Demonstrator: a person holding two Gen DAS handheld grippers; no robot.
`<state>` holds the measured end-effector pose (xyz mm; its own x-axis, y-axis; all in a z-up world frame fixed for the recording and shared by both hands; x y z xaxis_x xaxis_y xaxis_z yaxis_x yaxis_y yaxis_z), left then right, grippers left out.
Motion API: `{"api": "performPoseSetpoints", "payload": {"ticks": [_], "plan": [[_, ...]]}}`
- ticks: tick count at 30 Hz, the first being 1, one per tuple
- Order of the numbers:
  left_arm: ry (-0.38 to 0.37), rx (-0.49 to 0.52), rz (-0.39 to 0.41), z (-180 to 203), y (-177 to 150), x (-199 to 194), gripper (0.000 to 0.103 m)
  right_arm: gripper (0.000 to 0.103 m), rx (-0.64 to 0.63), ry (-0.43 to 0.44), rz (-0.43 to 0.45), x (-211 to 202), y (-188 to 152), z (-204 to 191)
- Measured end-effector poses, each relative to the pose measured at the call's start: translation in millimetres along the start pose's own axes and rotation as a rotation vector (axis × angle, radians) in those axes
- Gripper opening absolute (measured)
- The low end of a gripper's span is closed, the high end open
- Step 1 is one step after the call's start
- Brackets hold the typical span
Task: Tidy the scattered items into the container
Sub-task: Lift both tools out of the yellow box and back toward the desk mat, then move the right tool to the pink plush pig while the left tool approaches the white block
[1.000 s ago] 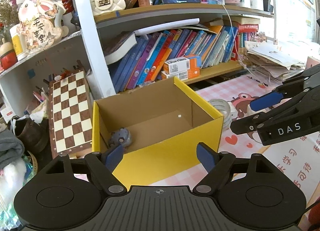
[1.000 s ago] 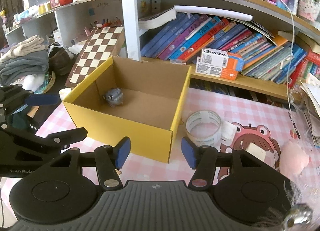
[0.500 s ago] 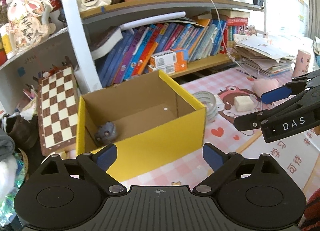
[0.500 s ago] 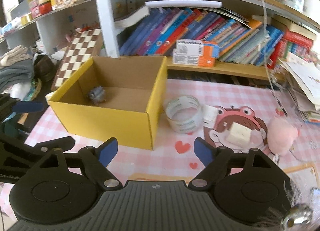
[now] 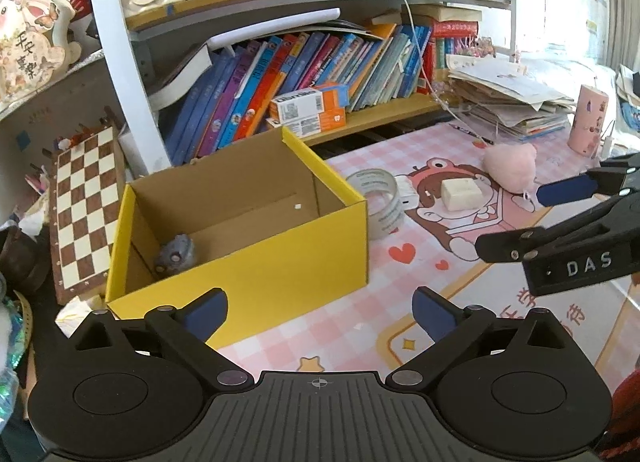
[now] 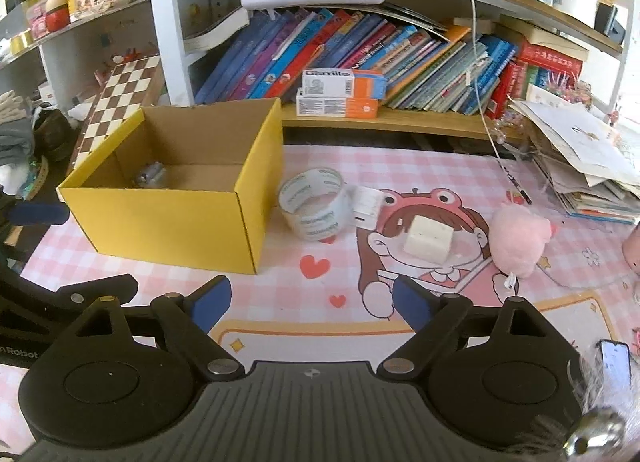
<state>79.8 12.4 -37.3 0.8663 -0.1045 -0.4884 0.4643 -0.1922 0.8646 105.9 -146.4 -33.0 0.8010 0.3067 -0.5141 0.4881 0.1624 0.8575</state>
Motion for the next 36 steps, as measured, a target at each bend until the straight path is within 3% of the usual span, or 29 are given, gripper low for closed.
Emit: {"api": "performPoseSetpoints", "payload": {"ticks": [9, 29, 36], "plan": [[0.020, 0.016, 0.019, 15.1, 5.4, 3.3, 0.100, 0.089, 0.024, -0.038, -0.005, -6.3, -9.3, 18.4], [-0.068, 0.074, -0.019, 68.4, 10.9, 23.6, 0.100, 0.090, 0.143, -0.129, -0.011, -15.2, -19.8, 76.1], [-0.085, 0.088, -0.023, 87.0, 15.1, 32.7, 0.100, 0.090, 0.115, -0.154, -0.012, -15.3, -25.0, 91.3]]}}
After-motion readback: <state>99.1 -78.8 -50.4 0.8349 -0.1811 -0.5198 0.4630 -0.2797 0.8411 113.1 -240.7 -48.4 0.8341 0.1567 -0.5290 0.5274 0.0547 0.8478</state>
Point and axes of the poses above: each gripper's, at about its wrist camera, not at the fingertips, and x roughly the way its jaws point, z to its right, y to its top, the point moved 7 cm from there along x, roughly the way its jaws point, and after that the axes turned 12 degrees about z, right-handed, at the moved point
